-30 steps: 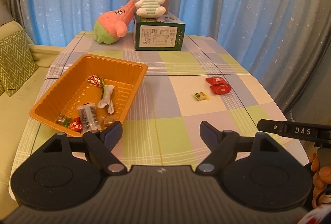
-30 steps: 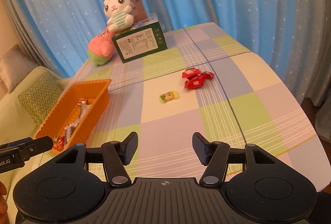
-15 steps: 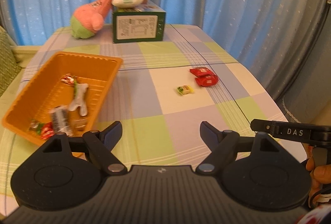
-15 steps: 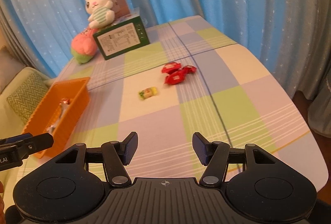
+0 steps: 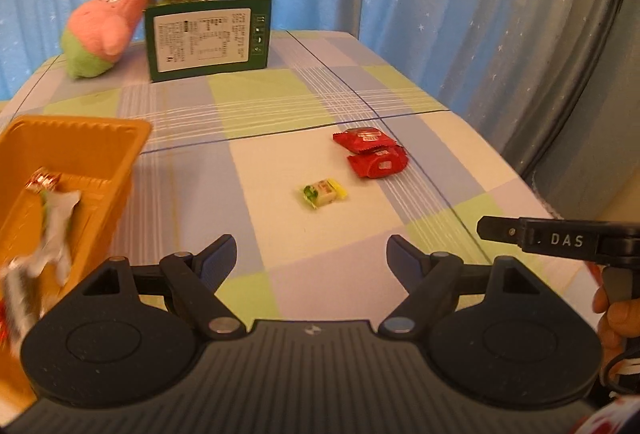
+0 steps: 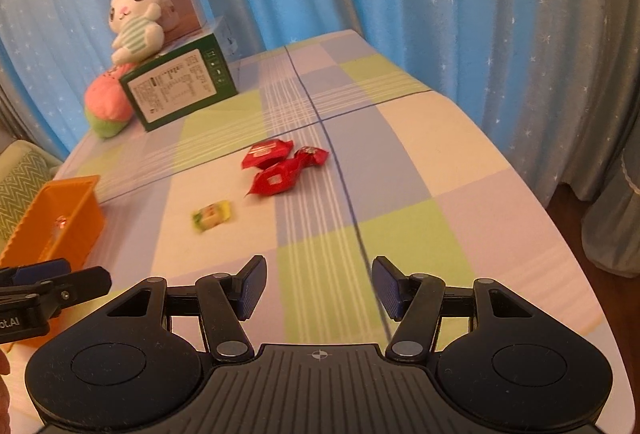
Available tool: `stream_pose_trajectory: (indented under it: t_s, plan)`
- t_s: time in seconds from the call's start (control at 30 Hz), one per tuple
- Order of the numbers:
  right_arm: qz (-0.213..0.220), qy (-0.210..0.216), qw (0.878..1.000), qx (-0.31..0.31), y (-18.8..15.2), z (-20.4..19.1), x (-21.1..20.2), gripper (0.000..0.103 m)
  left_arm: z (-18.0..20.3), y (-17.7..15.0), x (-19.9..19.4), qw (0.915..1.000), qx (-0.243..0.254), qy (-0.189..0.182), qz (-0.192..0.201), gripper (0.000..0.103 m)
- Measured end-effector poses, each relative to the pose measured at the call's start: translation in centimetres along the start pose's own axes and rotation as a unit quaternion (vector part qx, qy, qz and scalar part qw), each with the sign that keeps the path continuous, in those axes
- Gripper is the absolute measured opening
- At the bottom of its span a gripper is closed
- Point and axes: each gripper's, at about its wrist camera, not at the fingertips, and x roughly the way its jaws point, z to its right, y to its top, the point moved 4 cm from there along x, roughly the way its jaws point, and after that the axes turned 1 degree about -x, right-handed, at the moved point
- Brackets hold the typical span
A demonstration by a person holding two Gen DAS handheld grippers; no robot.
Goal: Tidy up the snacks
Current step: 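Grasp the yellow-green candy with the left gripper while the right grasps a red candy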
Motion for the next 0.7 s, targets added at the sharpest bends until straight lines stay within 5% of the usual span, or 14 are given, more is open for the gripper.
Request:
stream_pose_trajectory:
  t_s: [0.47, 0.7]
  plan:
    - [-0.004, 0.014, 1.0, -0.013, 3.3, 0.5, 7.4, 0.059, 1.2, 2.4, 11.4, 0.9925, 0.121, 0.011, -0.012, 0.063]
    - [-0.009, 0.031, 0.999, -0.004, 3.8, 0.3, 8.6, 0.059, 1.7, 2.3, 13.1, 0.9875, 0.157, -0.011, -0.014, 0.04]
